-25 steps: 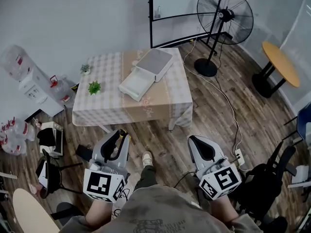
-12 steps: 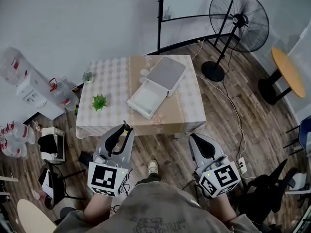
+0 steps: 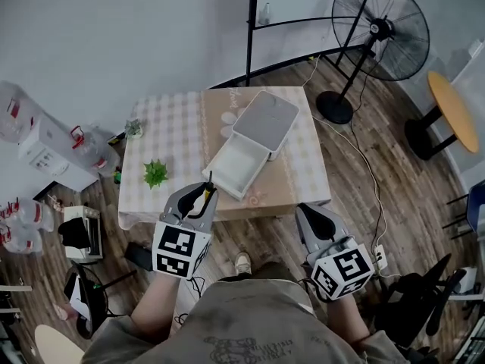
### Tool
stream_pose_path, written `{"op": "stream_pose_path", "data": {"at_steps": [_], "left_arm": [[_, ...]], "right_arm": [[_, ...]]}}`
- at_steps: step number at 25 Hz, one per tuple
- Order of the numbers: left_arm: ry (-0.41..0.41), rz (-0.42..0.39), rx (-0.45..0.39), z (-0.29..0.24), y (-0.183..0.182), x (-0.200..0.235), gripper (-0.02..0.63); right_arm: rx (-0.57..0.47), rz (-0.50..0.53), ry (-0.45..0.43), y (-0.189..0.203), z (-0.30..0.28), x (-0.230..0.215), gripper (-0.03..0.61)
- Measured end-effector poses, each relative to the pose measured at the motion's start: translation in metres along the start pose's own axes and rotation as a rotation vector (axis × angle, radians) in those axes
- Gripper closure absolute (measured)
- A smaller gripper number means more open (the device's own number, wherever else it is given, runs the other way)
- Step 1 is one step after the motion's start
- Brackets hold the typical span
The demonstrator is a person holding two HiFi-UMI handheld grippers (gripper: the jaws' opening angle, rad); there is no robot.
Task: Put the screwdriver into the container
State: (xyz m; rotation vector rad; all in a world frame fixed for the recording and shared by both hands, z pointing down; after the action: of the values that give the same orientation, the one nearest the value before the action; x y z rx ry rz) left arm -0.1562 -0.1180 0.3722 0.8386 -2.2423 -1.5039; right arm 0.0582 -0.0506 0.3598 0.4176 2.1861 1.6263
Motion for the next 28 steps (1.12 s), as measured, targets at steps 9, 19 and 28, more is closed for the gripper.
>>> {"op": "stream_pose_path", "data": {"at_steps": [9, 19, 28], "left_arm": [[0.073, -0.050, 0.184, -0.080, 0.030, 0.022, 0.534], [0.113, -0.048, 0.408, -0.172, 0.075, 0.030, 0.534], [0.166, -0.051, 0.684, -0.244, 0.126, 0.031, 0.534]], "right_arm": [[0.102, -0.125, 0.018, 0.032, -0.046, -0.041, 0.551], [0.163, -0.167, -0.021, 0.038, -0.105, -0.100, 0.551], [0.240, -0.159, -0.149, 0.035, -0.170, -0.150, 0.551]]}}
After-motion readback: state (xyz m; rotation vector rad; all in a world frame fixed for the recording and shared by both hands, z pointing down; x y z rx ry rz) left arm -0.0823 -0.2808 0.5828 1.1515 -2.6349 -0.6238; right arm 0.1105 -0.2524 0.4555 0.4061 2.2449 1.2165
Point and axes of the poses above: the fingertips, and each gripper's own axes: z backward along the fingers, x to its left, y out of its underside, the point moved 4 cm from there along z, backward along the fingers, and after that the axes turned 2 degrees about -x, right-handed, at the moved point
